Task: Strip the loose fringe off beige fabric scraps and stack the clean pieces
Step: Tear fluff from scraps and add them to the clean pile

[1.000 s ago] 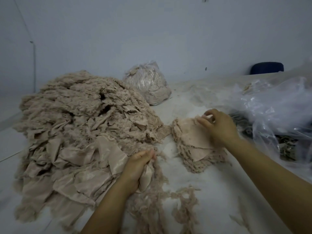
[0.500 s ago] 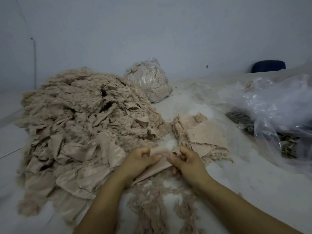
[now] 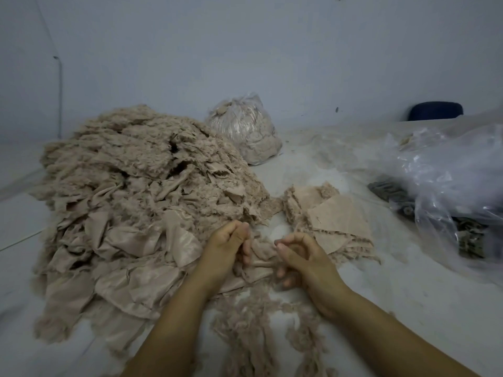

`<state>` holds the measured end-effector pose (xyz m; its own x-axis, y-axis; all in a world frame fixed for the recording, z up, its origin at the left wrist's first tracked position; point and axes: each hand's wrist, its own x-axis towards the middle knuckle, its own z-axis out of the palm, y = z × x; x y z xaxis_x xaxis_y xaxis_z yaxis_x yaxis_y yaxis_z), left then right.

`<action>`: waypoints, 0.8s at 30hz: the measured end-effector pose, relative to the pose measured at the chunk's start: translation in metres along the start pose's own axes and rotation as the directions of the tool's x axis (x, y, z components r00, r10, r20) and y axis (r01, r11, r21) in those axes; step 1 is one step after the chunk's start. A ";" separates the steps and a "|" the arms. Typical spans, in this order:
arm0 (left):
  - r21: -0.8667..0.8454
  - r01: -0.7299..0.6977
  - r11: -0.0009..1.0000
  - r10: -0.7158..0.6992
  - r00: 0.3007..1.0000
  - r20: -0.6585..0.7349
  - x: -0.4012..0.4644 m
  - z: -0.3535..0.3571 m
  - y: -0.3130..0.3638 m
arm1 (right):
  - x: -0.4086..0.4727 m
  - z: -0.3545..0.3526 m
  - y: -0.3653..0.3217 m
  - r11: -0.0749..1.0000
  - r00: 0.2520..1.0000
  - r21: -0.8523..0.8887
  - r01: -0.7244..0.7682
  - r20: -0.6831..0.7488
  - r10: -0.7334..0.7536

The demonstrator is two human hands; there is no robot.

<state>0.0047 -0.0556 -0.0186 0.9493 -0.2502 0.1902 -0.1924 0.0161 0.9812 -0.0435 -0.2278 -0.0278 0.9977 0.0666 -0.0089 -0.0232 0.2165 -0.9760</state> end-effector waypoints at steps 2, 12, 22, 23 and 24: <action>-0.027 -0.015 1.000 0.015 0.999 0.029 -0.001 0.003 0.002 | 0.000 0.006 0.001 0.989 1.000 -0.147 0.017 0.023 -0.014; 0.555 -0.003 0.832 0.002 1.000 0.003 -0.001 0.002 -0.008 | 0.009 0.004 0.008 0.776 0.997 -0.627 0.069 0.015 -0.076; 0.023 -0.067 0.997 0.066 0.998 0.016 -0.006 0.025 0.004 | -0.005 0.006 -0.007 0.983 0.999 -0.180 0.021 0.037 -0.014; -0.022 -0.055 0.998 0.054 0.998 -0.044 -0.006 0.027 0.003 | -0.005 0.008 -0.007 0.995 1.000 -0.099 0.019 0.025 -0.017; -0.078 -0.029 0.997 0.022 0.995 -0.099 -0.005 0.026 0.003 | -0.005 0.008 -0.007 0.999 1.000 -0.031 0.022 -0.003 -0.022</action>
<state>-0.0066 -0.0794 -0.0177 0.9649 -0.1529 0.2136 -0.2001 0.0989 0.9748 -0.0492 -0.2215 -0.0186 0.9982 0.0587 0.0121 0.0009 0.1875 -0.9823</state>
